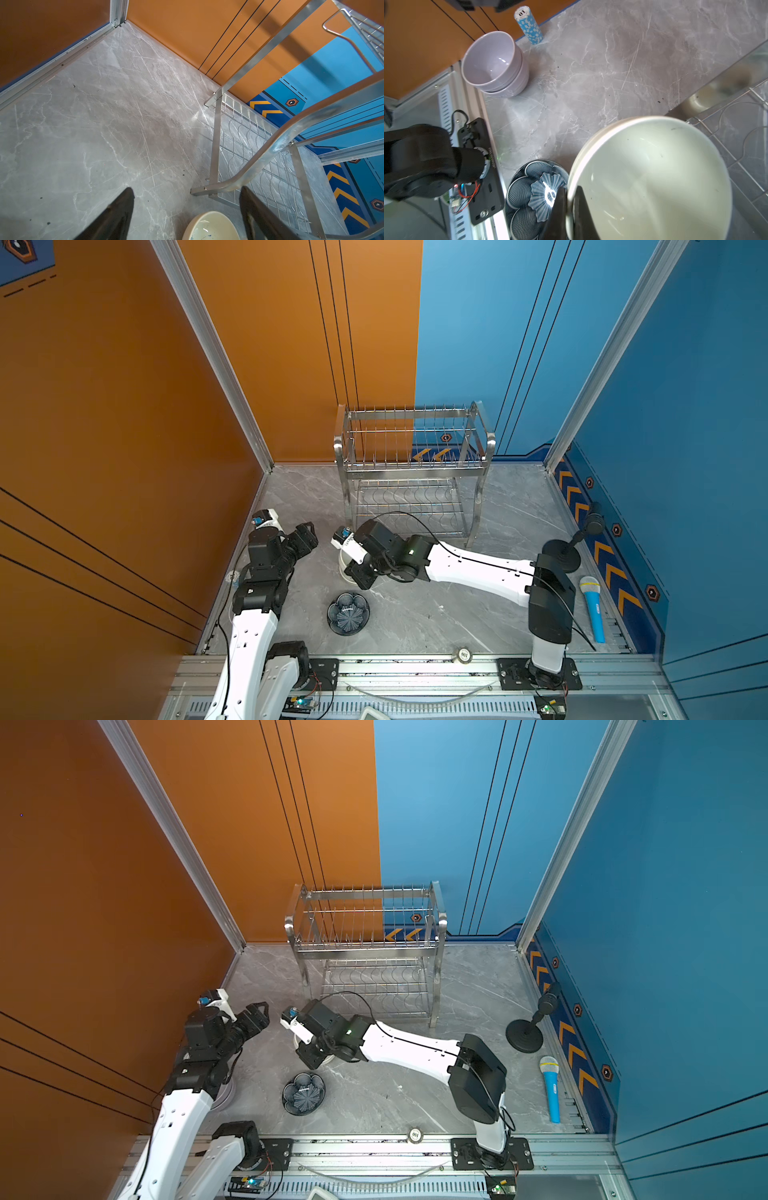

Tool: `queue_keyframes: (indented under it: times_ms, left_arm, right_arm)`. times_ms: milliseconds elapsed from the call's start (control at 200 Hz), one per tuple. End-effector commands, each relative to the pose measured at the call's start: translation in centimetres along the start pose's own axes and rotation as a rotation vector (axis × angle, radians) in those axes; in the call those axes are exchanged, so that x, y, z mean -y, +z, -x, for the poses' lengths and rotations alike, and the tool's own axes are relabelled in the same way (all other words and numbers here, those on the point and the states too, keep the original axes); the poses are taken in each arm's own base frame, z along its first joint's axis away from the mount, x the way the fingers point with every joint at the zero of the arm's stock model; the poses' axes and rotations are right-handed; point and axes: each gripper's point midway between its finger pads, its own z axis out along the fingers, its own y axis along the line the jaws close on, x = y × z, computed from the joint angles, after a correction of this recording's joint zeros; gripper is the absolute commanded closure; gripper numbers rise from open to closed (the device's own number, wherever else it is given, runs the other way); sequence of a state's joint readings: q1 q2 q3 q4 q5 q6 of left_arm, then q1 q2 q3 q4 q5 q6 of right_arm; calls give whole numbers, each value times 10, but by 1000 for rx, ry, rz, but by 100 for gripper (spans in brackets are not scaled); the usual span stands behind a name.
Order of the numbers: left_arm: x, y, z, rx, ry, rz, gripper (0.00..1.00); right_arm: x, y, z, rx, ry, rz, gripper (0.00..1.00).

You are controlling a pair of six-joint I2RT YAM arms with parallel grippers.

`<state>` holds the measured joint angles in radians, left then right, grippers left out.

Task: Load bowls into a dish rack
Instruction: Pick up the bowl from the bowl, then place the bowl in the dish rack.

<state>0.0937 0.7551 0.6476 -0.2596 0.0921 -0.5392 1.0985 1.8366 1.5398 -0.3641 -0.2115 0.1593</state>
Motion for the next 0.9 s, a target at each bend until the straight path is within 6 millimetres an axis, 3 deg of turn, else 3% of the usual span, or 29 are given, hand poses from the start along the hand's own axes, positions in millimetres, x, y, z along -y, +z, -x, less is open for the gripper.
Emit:
queue_keyframes:
  times_ms: [0, 250, 461, 896]
  left_arm:
    - [6, -4, 10, 14, 21, -21, 20]
    - [5, -2, 9, 9, 21, -18, 20]
    - [4, -1, 8, 6, 21, -17, 20]
    - [5, -3, 10, 1, 27, -17, 20]
  right_arm:
    - [-8, -33, 39, 196, 6, 113, 97]
    - [12, -72, 47, 349, 88, 191, 96]
    - [31, -92, 47, 402, 126, 211, 96]
    - [72, -95, 59, 532, 255, 274, 96]
